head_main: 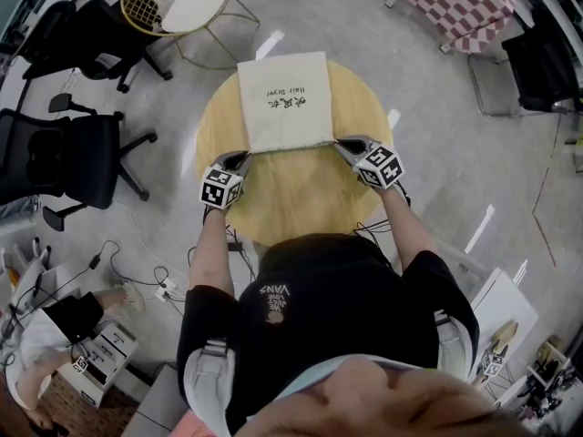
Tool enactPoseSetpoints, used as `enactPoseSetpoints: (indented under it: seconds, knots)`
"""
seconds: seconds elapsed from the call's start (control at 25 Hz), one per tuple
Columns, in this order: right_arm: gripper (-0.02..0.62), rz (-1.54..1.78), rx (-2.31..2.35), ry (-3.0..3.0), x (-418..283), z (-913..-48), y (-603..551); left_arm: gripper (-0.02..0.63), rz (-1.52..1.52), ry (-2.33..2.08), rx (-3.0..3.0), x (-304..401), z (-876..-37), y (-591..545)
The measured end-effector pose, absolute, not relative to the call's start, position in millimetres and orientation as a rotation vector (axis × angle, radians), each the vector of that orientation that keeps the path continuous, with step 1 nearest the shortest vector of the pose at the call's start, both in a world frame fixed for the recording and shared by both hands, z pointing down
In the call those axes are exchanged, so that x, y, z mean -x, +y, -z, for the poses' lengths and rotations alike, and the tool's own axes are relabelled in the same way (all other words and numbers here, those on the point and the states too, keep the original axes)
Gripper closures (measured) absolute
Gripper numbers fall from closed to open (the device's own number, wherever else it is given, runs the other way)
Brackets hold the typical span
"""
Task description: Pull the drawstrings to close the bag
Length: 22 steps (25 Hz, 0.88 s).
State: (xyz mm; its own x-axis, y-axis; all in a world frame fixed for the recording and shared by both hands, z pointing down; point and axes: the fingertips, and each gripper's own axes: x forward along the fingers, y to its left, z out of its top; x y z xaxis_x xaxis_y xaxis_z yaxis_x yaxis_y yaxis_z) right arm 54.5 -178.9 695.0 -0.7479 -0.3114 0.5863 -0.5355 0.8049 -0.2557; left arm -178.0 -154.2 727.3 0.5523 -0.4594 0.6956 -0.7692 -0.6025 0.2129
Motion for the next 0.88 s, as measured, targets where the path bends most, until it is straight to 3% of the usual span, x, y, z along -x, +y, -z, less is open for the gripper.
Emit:
enactPoseSetpoints:
  seconds: [0.36, 0.88]
  knots:
    - [0.586, -0.61, -0.669, -2.477, -57.3, -688.3, -180.5, 0.581, -0.687, -1.022, -2.283, 178.2, -706.6, -154.6]
    - [0.592, -0.956, -0.862, -2.615, -66.9, -649.2, -194.4, 0.586, -0.453, -1.131, -2.254, 176.8, -657.4, -157.3]
